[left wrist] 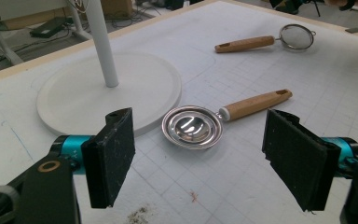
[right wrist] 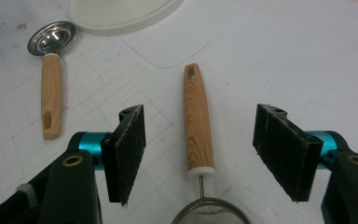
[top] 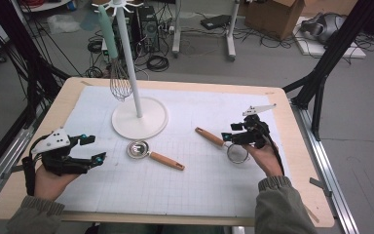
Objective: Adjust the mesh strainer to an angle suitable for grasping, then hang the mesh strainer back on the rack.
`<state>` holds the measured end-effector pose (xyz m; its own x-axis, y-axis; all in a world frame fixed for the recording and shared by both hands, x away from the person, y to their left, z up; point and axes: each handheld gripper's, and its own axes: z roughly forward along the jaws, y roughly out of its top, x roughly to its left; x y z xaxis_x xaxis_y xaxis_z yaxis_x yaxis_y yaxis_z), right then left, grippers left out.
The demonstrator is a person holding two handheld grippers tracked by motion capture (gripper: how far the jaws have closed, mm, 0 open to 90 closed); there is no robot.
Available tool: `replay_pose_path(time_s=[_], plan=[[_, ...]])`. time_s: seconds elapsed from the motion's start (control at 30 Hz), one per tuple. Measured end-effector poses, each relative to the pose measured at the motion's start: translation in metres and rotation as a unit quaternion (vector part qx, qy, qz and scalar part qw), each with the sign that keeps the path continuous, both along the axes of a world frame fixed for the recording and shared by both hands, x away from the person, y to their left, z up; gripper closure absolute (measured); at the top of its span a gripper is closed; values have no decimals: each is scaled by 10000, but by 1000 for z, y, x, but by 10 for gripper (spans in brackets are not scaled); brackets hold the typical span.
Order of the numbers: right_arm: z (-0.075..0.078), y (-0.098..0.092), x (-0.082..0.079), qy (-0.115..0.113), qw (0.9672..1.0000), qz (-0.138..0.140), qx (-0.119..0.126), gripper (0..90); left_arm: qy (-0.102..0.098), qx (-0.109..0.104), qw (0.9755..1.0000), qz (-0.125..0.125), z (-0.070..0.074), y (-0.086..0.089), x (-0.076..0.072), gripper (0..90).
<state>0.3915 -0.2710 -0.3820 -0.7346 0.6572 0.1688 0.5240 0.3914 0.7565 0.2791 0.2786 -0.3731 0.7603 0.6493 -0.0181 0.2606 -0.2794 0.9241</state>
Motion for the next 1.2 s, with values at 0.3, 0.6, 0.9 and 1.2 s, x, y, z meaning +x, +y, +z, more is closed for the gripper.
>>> replay_pose_path(time_s=[0.3,0.6,0.9,1.2], plan=[[-5,4,3,42,9999,22,-136,315,-19,13,10000,-28,1,0,0,257],[-8,10,5,45,9996,114,-264,304,-13,27,10000,-30,0,-1,0,256],[-21,11,8,147,9993,92,-346,331,-11,85,10000,-45,-1,-3,-1,257],[-35,16,10,328,9969,127,-697,385,-12,100,9999,-66,-1,-5,-1,257]])
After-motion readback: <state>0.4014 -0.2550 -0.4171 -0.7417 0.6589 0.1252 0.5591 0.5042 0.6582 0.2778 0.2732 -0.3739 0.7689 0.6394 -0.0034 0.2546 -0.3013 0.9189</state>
